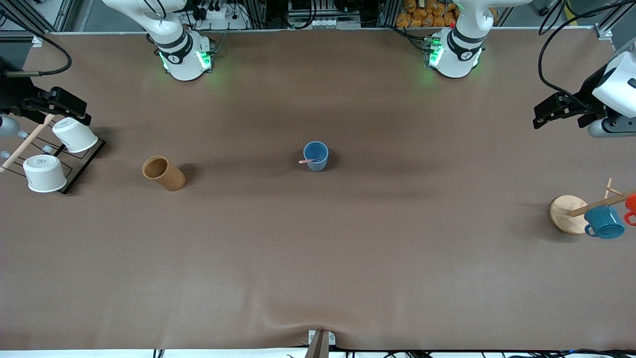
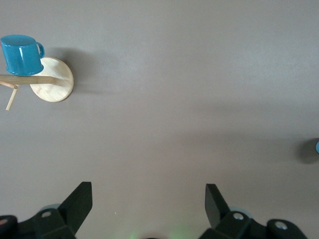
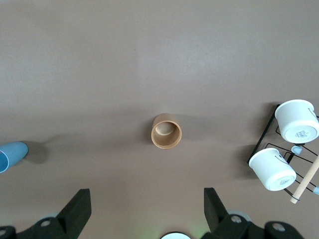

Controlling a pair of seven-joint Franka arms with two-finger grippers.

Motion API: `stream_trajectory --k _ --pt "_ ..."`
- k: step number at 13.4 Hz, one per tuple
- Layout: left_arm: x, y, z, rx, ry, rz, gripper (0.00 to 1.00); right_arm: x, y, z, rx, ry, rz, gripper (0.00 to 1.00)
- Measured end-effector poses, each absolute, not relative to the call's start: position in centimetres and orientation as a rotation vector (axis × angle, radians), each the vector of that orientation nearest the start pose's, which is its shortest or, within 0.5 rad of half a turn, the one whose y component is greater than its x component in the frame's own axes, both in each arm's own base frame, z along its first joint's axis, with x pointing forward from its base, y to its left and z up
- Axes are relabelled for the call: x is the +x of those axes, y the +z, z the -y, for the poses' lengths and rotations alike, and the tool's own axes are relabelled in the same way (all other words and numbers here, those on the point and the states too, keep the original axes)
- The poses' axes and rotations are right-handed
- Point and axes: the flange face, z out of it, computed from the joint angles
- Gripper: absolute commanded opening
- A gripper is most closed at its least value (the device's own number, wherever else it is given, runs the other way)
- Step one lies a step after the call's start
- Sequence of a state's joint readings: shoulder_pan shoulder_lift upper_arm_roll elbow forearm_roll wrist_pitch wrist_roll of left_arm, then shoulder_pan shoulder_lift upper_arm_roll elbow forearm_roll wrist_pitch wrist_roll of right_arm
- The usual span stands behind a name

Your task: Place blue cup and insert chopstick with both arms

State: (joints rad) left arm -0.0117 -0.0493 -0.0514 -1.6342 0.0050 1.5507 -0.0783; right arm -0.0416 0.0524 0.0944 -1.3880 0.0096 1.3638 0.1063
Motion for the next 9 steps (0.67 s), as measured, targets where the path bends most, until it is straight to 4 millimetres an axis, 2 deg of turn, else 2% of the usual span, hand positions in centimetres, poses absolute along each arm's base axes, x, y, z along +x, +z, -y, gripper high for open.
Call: stream_trajectory --k 9 --pt "53.6 63.1 3.4 -3.133 0.012 0.024 1.00 54.8 64.1 -2.2 -3.129 0.205 -0.099 1.00"
